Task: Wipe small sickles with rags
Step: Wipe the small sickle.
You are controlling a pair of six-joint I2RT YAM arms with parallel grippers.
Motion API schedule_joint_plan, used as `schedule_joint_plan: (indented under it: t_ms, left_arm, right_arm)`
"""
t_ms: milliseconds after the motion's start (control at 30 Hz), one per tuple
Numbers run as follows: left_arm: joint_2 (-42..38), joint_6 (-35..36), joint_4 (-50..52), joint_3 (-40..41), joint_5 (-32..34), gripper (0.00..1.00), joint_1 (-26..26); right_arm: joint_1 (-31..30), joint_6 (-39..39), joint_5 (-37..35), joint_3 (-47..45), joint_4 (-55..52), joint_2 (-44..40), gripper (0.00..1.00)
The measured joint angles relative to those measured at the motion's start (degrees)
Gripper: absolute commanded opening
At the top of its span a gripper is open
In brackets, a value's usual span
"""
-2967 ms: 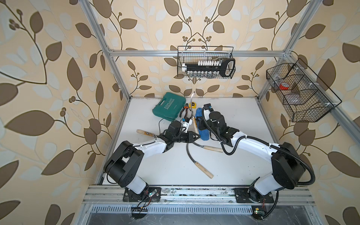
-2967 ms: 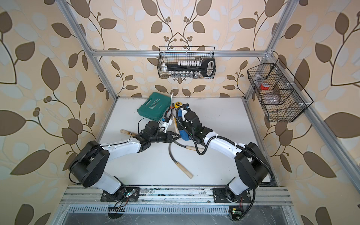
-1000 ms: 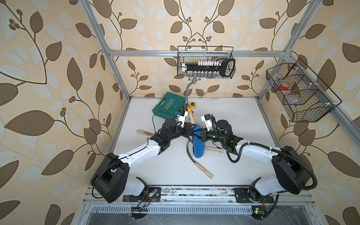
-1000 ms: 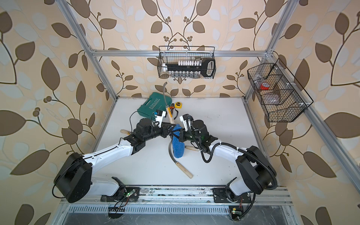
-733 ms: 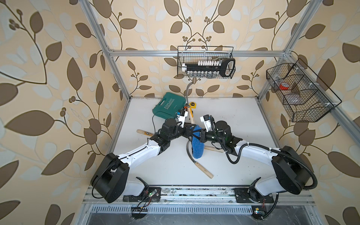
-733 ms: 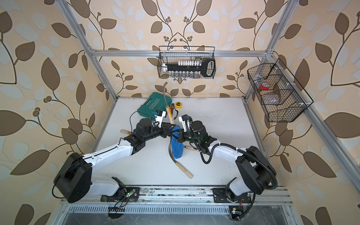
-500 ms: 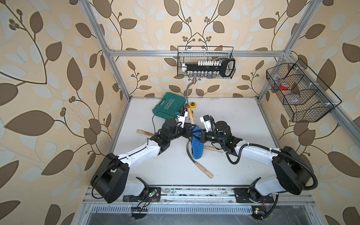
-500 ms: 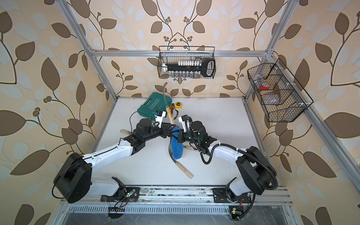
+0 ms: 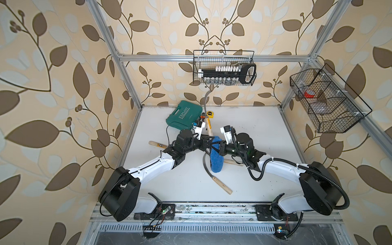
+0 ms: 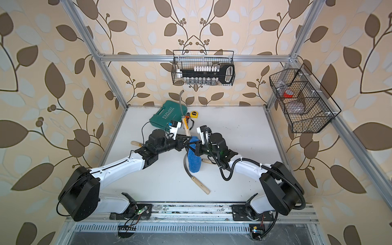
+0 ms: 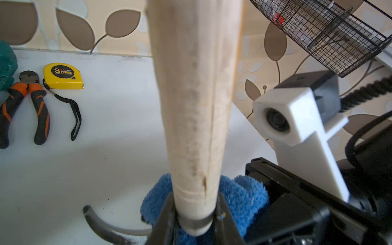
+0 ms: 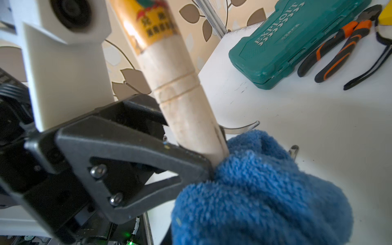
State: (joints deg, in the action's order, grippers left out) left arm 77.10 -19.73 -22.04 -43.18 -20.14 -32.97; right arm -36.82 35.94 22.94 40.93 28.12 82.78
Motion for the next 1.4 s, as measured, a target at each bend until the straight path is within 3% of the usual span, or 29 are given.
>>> schedule_joint_plan:
  t_ms: [167,433,633,933,1400]
  left_arm:
    - [0.0,0.0,-0.2,0.0,-0.2,0.00,-0.1]
    - [0.2,1.1,3.0,-0.5,-0.2,0.00,-2.2]
    - [6.6,4.6,10.0,-8.7,2.8,0.00,-7.2]
    - [16.2,7.8,21.2,-18.3,10.0,0.00,-10.0]
    - [20.9,9.3,28.3,-24.5,12.9,0.00,-10.2]
  right_arm:
    - [2.8,0.3,2.4,-0.2,-0.2,-0.2,0.15]
    - [14.4,0.8,3.3,-3.3,-0.8,-6.6,0.18]
    - [22.3,2.0,6.0,-4.2,-0.8,-6.4,0.20]
    - [22.3,4.3,11.3,-2.5,0.9,3.4,0.21]
    - [21.2,6.5,14.0,1.8,3.7,8.5,0.21]
